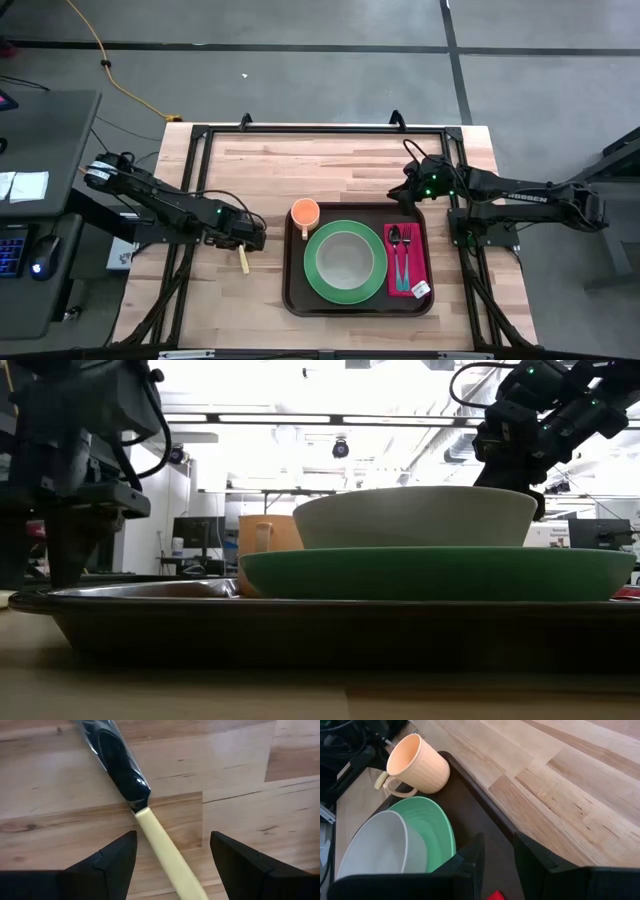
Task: Set up tray
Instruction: Put the yellow knife to the right of the blue fork on the red napkin
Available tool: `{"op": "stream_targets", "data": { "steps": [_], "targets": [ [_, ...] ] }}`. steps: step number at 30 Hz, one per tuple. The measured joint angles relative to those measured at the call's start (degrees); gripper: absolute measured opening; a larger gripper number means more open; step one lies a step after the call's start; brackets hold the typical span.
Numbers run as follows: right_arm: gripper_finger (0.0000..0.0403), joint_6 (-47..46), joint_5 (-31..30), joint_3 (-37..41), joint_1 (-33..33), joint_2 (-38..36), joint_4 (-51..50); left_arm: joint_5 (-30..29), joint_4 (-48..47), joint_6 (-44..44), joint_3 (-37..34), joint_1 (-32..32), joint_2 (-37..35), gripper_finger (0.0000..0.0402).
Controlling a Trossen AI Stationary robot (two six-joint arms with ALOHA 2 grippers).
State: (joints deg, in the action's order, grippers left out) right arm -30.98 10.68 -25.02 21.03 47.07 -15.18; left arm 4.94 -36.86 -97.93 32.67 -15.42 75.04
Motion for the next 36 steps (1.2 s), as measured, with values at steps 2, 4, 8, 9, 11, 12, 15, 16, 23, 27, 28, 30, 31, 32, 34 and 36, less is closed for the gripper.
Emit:
{"op": "stream_targets", "data": {
  "steps": [2,4,8,9,11,12,15,16,23,27,28,30,31,32,34,36],
  "targets": [
    [0.0083,0.22,0.00,0.00,-0.01,0.00,0.00,0.03,0.48,-0.73,-0.51,0.02,-0.19,0.0282],
    [0.0083,0.51,0.00,0.00,-0.01,0.00,0.01,0.03,0.30,-2.05,-0.57,0.02,-0.19,0.0282],
    [0.0083,0.61,0.00,0.00,0.00,0.00,0.02,0.31,0.26,-3.08,-0.72,0.02,-0.19,0.0282],
    [0.0083,0.62,0.00,0.00,0.01,0.00,0.02,0.34,0.25,-3.08,-0.75,0.02,-0.19,0.0281],
    [0.0083,1.01,0.00,0.00,-0.01,0.00,0.02,0.47,0.11,-3.22,-0.75,0.02,0.23,0.0272],
    [0.0083,1.20,0.00,0.00,-0.01,0.00,0.02,0.49,0.06,-3.60,-0.75,0.02,0.60,0.0266],
    [0.0083,1.46,-0.01,0.00,-0.01,0.00,0.02,0.91,-0.13,-4.76,-0.78,0.03,1.51,0.0233],
    [0.0083,1.46,0.00,0.00,-0.01,0.00,0.02,1.18,-0.13,-4.75,-0.79,0.04,2.01,0.0220],
    [0.0083,1.48,0.00,0.00,0.01,0.00,0.02,2.11,-0.15,-4.74,-0.79,0.04,3.18,0.0130],
    [0.0083,1.49,0.00,0.00,-0.01,0.00,0.02,2.24,0.17,-4.74,-0.79,0.04,3.24,0.0091],
    [0.0083,1.49,0.00,0.00,0.01,0.00,0.02,2.17,0.19,-4.72,-0.79,0.04,3.24,0.0083],
    [0.0083,1.49,0.00,0.00,0.01,0.00,0.02,1.97,0.19,-4.72,-0.79,0.04,3.24,0.0069],
    [0.0083,1.49,0.00,0.00,-0.01,0.00,0.02,1.95,0.19,-4.72,-0.79,0.04,3.24,0.0064],
    [0.0083,1.49,0.00,0.00,-0.01,0.00,0.02,1.95,0.19,-4.63,-0.79,0.04,3.27,0.0061],
    [0.0083,1.65,-0.02,0.00,-0.01,0.00,0.02,1.89,0.09,-4.35,-0.79,0.04,3.29,0.0059],
    [0.0083,1.66,-0.02,0.00,-0.01,0.00,0.02,1.81,0.04,-4.35,-0.79,0.04,3.29,0.0063]
  ]
}}
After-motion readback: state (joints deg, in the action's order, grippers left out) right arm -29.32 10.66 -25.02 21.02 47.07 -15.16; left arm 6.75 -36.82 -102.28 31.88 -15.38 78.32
